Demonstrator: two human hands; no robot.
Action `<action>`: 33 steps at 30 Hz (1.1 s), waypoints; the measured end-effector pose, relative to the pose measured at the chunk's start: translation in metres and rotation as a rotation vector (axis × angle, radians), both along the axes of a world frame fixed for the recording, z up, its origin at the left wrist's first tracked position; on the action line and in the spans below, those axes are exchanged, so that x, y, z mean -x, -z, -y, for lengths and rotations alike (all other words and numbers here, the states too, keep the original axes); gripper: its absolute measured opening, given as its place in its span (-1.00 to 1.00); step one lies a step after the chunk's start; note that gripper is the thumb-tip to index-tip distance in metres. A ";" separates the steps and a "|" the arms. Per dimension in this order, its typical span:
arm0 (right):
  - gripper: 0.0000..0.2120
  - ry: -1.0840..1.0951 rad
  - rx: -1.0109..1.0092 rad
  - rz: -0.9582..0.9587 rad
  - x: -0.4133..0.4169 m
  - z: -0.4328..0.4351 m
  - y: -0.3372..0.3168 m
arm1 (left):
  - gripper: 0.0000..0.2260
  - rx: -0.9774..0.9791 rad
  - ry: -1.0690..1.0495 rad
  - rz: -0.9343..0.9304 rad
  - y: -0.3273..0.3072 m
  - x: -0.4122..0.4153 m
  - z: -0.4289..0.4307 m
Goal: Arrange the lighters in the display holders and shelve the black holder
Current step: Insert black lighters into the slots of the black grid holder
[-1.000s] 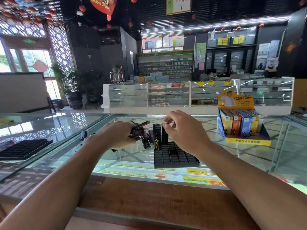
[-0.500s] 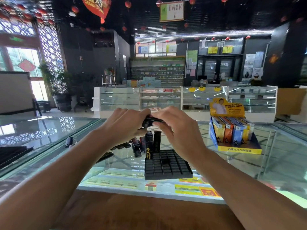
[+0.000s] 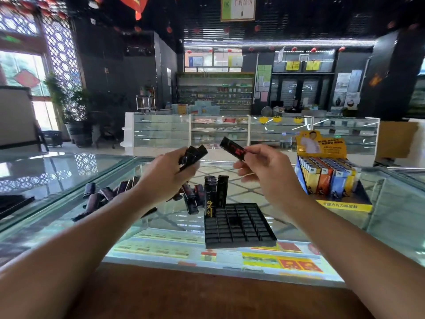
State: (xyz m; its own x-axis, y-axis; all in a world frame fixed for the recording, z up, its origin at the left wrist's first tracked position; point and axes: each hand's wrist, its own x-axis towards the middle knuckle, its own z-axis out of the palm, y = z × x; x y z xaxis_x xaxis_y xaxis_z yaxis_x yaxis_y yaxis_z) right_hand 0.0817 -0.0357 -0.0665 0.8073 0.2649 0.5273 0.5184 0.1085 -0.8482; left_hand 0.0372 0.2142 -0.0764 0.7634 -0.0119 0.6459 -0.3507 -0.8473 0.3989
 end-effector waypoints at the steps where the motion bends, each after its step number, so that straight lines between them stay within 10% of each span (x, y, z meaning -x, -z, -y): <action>1: -0.79 -0.028 0.011 -0.062 -0.003 0.002 0.003 | -0.89 0.100 0.036 -0.010 0.003 -0.002 0.003; 13: -0.81 -0.076 -0.022 -0.366 -0.008 0.016 0.012 | -0.88 0.235 0.049 -0.112 0.013 0.000 0.006; 33: -0.92 -0.015 0.499 0.053 -0.026 0.007 0.047 | -0.85 0.427 0.143 -0.216 0.011 0.001 0.010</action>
